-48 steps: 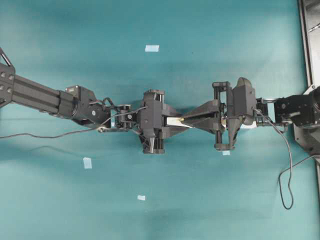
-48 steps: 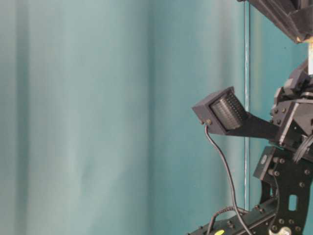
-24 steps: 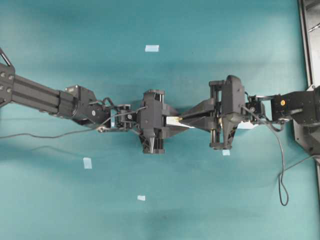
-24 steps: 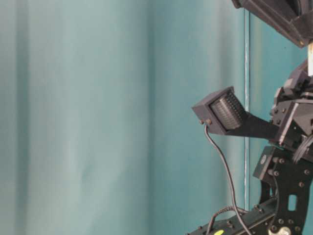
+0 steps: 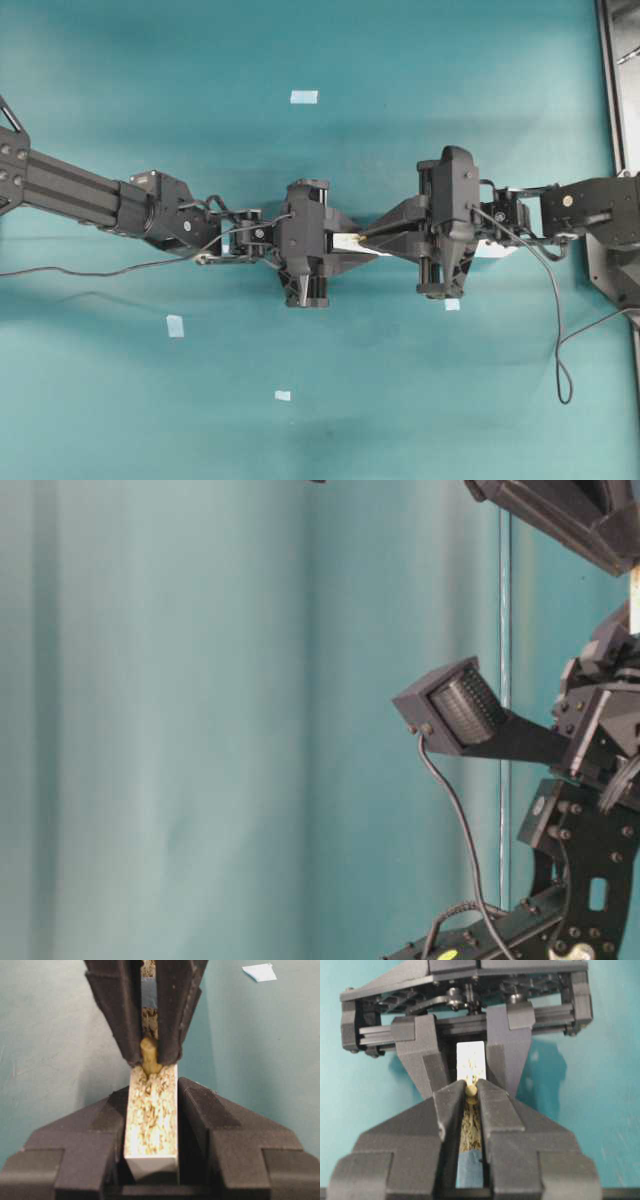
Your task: Move the wooden board into place and insert the rod into its hole.
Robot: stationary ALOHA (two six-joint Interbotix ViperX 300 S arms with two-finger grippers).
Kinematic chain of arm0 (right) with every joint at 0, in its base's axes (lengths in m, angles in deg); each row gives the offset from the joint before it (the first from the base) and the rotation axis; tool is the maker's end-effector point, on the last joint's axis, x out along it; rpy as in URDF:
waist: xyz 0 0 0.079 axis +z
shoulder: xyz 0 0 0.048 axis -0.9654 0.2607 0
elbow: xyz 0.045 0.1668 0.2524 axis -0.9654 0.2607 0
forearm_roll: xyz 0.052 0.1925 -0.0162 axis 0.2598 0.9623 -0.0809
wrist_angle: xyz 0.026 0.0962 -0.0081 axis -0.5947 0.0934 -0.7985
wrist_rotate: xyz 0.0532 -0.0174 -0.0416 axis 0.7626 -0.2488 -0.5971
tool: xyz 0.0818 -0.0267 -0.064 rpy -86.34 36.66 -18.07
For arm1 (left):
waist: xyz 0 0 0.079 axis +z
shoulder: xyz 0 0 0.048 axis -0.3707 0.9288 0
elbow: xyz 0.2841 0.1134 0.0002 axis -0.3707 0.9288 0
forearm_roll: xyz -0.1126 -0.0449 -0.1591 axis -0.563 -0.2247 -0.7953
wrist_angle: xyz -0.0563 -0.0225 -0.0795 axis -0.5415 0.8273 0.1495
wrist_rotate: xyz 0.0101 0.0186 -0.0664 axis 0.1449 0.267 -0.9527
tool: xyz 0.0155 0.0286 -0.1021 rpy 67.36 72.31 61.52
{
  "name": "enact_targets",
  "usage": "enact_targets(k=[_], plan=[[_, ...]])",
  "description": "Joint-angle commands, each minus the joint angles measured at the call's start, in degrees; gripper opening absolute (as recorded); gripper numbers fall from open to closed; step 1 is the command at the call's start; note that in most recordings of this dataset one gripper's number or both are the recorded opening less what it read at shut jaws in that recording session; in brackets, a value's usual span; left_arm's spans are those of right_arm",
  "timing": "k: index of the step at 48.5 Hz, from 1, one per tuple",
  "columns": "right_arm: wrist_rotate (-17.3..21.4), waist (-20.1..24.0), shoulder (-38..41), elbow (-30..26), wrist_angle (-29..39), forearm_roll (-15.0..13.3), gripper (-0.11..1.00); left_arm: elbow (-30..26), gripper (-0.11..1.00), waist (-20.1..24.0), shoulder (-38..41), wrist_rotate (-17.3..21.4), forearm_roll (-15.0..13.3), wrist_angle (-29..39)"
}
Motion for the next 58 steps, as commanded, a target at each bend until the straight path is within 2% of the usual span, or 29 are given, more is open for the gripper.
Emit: enact_targets(k=[1,14,16,20,28,30,45,58], plan=[[0.8,0.8,0.0,1.3,3.3,-0.4,0.11,0.4,0.24,-1.5,-0.4,-0.2,0.2,1.4],[0.8,1.3,-0.5,0.7,3.3,-0.7,0.11,0.4,0.24,-1.5,-0.4,-0.2,0.2,1.7],[0.8,1.3,-0.9,0.4,3.3,-0.7,0.14,0.4,0.24,-1.5,-0.4,-0.2,0.2,1.9],[0.8,1.3,-2.1,-0.4,3.5,-0.7,0.32,0.4,0.24,-1.5,-0.4,-0.2,0.2,2.1],[0.5,1.3,-7.4,-1.5,4.0,-0.7,0.77,0.4,0.24,-1.5,-0.4,-0.2,0.2,2.3],[0.5,1.3,-8.9,-1.5,4.1,-0.7,0.82,0.4,0.24,-1.5,-0.4,-0.2,0.3,2.3],[0.6,1.1,-19.1,0.4,4.2,-0.7,0.82,0.4,0.24,-1.5,-0.4,-0.2,0.2,2.3],[0.6,0.5,-20.2,2.4,4.1,-0.7,0.82,0.3,0.24,-1.5,-0.5,0.1,0.2,2.3]])
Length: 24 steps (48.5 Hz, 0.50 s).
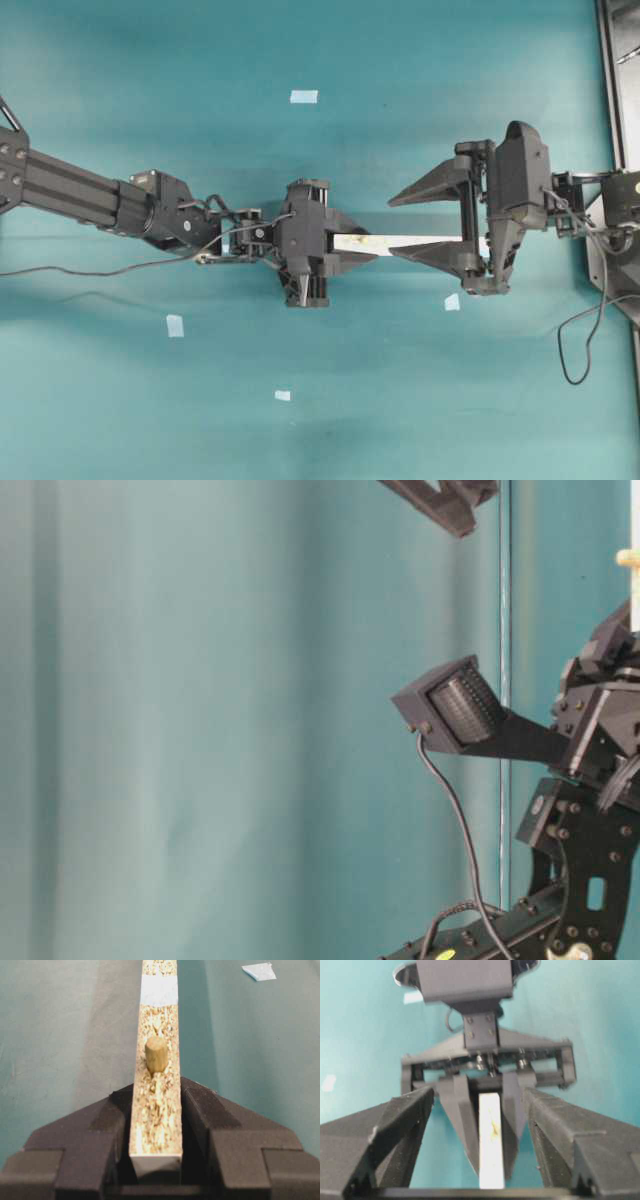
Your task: Move the wooden board into place and insert the rod into its hole.
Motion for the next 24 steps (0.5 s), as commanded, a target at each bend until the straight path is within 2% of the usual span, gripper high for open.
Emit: enact_targets(k=[1,8,18,22,24], plan=[[0.0,-0.1,-0.5,-0.4,-0.3,-0.1,0.82,0.3,0.24,-1.5,-0.4,0.3,0.2,1.8],[0.0,-0.1,-0.4,0.4,-0.3,-0.1,0.82,0.5,0.25,-1.6,-2.5,0.4,0.2,2.2],[0.0,-0.1,-0.5,2.1,-0.3,-0.1,0.82,0.8,0.74,-1.6,-5.2,0.0,0.2,7.1],[0.0,-0.1,-0.6,2.4,-0.3,-0.1,0.82,1.6,0.87,-1.7,-5.4,-0.1,0.2,8.3],[0.0,-0.1,-0.6,2.7,-0.2,-0.1,0.82,2.1,0.87,-1.9,-5.6,-0.1,0.3,8.3]])
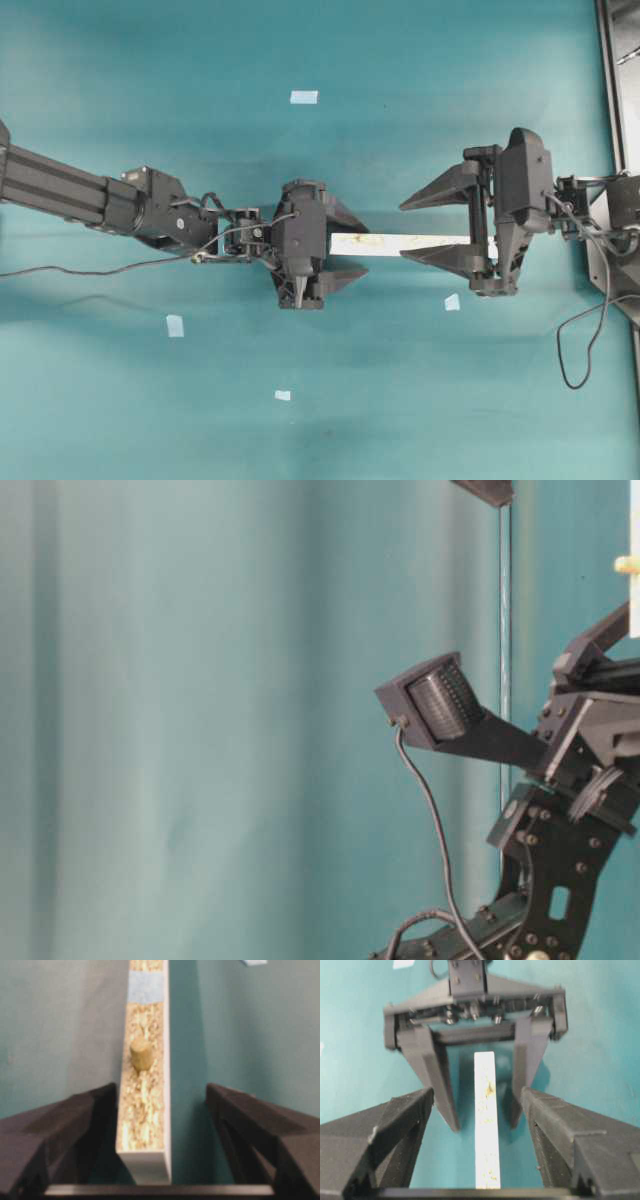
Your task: Move the wooden board into place and insert the rod into its hole.
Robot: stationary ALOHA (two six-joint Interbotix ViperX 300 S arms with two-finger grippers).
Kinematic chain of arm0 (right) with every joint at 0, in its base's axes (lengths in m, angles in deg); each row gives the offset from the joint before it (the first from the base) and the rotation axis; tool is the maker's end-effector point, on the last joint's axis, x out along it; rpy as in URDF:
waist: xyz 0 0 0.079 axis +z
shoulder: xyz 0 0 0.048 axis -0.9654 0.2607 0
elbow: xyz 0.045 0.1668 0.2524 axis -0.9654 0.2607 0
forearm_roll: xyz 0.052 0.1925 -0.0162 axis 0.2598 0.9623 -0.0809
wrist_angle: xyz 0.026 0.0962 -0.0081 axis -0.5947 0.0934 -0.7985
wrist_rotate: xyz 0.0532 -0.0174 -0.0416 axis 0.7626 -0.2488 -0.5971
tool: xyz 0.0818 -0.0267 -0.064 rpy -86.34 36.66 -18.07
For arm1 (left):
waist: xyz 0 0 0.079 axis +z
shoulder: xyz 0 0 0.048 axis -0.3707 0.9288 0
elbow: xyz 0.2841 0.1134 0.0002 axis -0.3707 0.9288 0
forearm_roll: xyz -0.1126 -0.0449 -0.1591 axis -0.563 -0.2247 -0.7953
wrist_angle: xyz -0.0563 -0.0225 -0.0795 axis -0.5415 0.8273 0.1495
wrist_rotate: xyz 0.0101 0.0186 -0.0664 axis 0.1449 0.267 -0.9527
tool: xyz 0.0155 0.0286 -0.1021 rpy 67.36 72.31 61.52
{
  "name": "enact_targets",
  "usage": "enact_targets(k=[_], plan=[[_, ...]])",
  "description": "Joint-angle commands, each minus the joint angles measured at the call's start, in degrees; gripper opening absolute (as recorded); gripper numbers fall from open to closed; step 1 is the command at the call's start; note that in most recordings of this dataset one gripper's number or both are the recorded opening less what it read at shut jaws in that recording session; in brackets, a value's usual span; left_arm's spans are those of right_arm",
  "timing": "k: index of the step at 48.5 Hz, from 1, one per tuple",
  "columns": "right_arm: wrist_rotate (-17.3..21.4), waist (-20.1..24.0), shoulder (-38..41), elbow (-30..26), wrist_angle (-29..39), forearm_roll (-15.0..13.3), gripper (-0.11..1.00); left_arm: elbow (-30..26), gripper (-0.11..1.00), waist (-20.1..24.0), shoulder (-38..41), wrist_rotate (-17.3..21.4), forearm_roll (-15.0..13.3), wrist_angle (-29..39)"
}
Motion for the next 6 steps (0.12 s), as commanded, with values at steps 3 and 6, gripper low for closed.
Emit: enact_targets(k=[3,6], plan=[[0.0,-0.1,-0.7,0.6,-0.3,-0.1,0.82,1.5,0.86,-1.8,-2.0,-0.2,0.2,0.9],[0.0,-0.1,-0.9,1.3,-0.3,-0.1,0.82,2.5,0.86,-1.9,-2.6,-0.2,0.2,0.9]])
